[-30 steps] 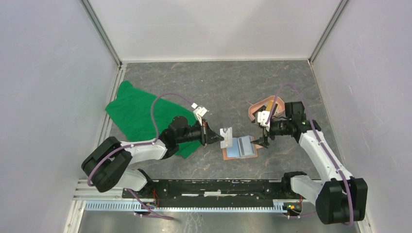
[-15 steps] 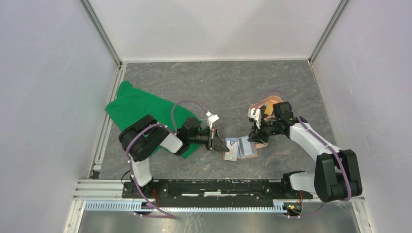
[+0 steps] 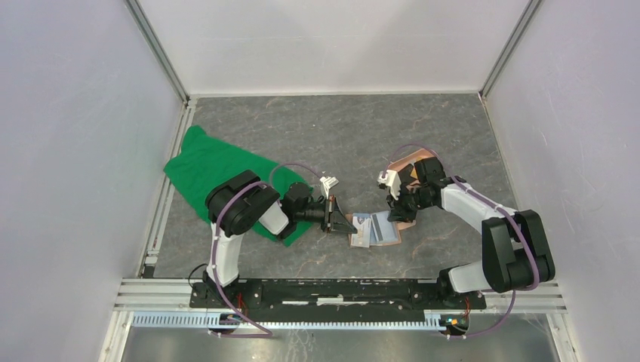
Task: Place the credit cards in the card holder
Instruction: Insert the credit card into the card holder.
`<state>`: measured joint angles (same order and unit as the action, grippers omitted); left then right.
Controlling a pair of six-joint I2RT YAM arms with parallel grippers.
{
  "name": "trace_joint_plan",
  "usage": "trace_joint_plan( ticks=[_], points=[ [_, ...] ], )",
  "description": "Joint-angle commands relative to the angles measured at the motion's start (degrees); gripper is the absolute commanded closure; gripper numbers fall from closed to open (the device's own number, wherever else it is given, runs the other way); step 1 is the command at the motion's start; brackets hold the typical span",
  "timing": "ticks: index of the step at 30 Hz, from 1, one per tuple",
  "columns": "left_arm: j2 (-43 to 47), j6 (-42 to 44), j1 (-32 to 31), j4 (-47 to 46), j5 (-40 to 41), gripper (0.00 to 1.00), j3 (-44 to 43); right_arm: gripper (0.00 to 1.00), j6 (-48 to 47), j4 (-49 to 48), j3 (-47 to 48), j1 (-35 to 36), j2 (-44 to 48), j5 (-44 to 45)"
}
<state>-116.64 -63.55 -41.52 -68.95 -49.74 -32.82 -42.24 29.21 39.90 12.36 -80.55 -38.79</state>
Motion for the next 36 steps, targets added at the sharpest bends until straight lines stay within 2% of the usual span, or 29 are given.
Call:
trace_joint_plan(
  ticks=[1, 8, 17, 36],
  points=[
    [-0.41, -0.80, 0.38, 3.28, -1.41, 0.98, -2.29, 0.86, 0.05, -0.12, 1.58, 0.24, -0.94, 3.34],
    [-0.91, 1.26, 0.38, 11.91, -1.41, 0.98, -4.52, 0.87, -0.06, -0.14, 1.67, 0.66, -1.13, 3.64],
    [-0.74, 5.56, 0.30, 27.68, -0.94, 0.98, -9.07, 0.88, -0.08, -0.26, 1.76, 1.44, -1.33, 5.10],
    [-1.18, 5.56, 0.30, 35.54, 1.30, 0.98, -13.67, 0.88, 0.05, -0.27, 1.85, 2.12, -0.83, 5.78]
  ],
)
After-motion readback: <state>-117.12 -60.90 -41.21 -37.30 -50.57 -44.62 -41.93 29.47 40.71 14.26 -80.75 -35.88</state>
